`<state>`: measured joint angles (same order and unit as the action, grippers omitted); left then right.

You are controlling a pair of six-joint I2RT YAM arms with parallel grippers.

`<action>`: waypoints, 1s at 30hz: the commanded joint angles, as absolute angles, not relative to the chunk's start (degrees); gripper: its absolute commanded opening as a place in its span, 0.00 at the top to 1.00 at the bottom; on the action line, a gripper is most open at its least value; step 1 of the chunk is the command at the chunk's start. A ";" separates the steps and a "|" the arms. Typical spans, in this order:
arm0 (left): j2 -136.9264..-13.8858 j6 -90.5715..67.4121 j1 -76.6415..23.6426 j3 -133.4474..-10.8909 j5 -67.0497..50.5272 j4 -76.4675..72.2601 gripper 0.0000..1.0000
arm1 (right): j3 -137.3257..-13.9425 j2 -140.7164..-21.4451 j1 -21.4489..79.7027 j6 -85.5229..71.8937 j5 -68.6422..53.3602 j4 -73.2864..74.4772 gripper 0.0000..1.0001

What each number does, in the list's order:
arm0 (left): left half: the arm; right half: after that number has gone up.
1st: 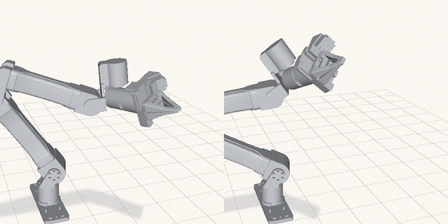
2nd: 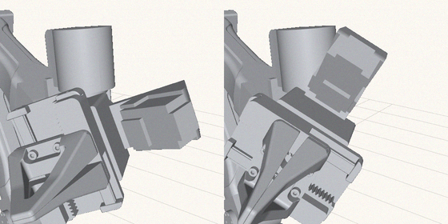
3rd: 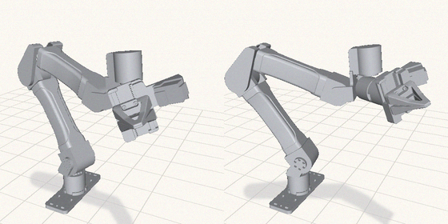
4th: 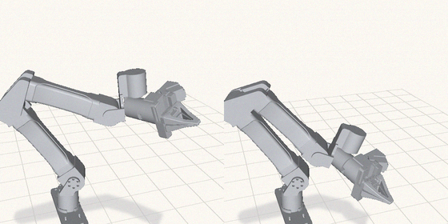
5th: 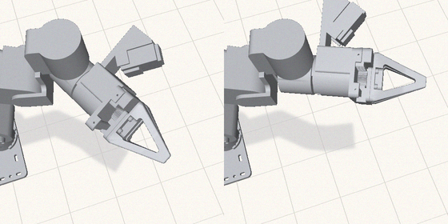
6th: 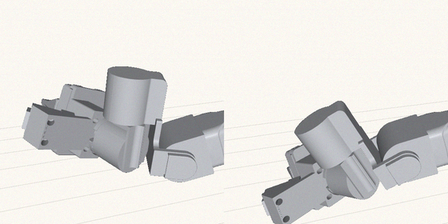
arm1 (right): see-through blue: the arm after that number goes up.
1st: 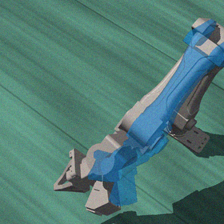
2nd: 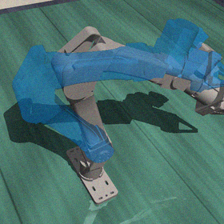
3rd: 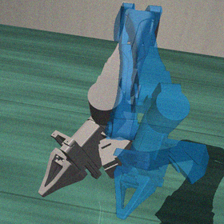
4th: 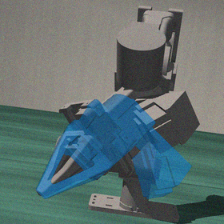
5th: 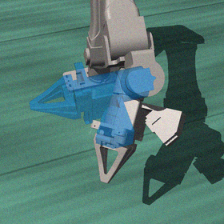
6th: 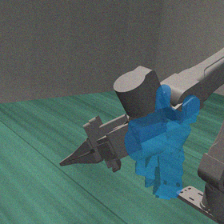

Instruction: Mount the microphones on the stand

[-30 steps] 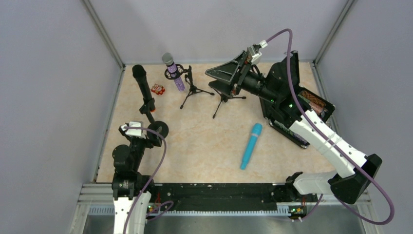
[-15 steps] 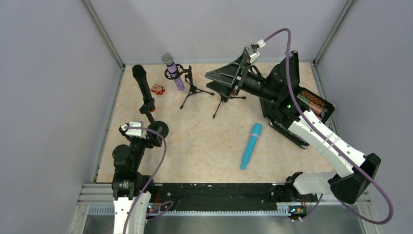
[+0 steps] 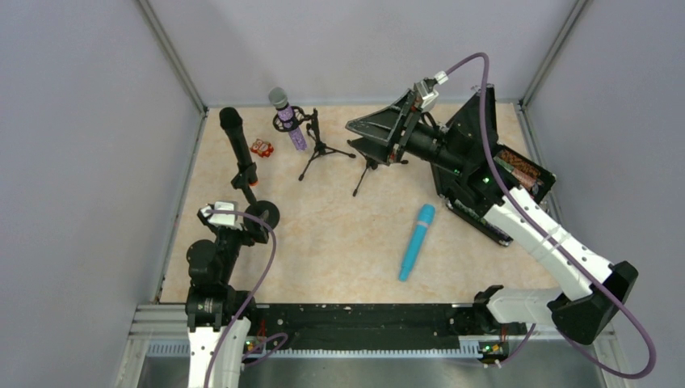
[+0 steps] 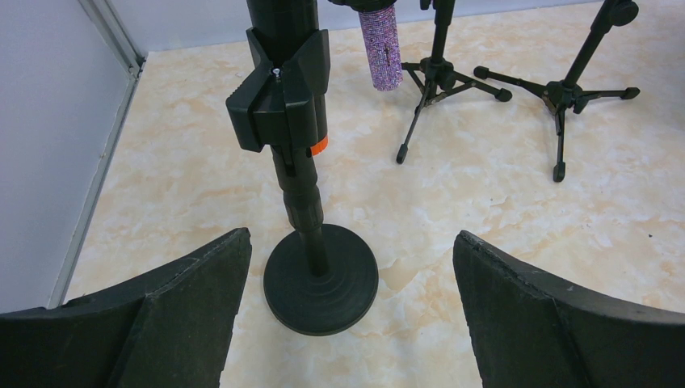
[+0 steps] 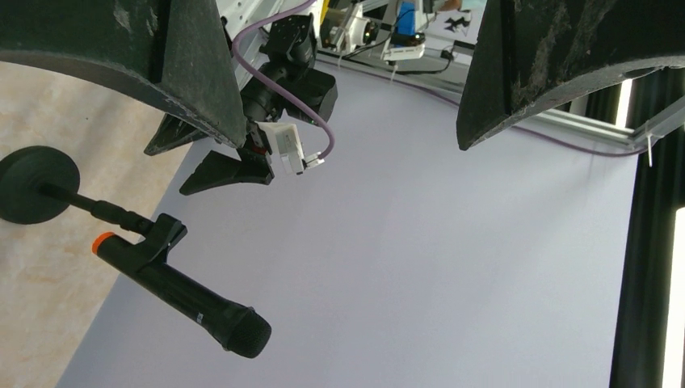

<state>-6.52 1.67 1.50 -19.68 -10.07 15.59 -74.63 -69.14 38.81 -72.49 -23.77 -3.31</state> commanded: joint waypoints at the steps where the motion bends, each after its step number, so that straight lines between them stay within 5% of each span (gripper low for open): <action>1: -5.90 2.30 1.41 -20.39 -10.41 14.41 0.01 | -76.66 -65.81 38.19 -69.45 -20.64 -0.88 0.01; 17: -5.72 1.66 1.43 -22.52 -10.92 15.67 0.01 | -60.37 -56.78 38.14 -49.55 -11.89 -1.93 0.01; 30: -8.06 2.54 1.44 -36.64 -11.78 23.33 0.01 | -45.95 -51.18 38.15 -34.81 -7.47 4.16 0.01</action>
<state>-6.55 1.56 1.45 -30.63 -10.24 22.72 -49.34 -52.69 38.70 -40.23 -7.11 4.29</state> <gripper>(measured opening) 0.990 0.990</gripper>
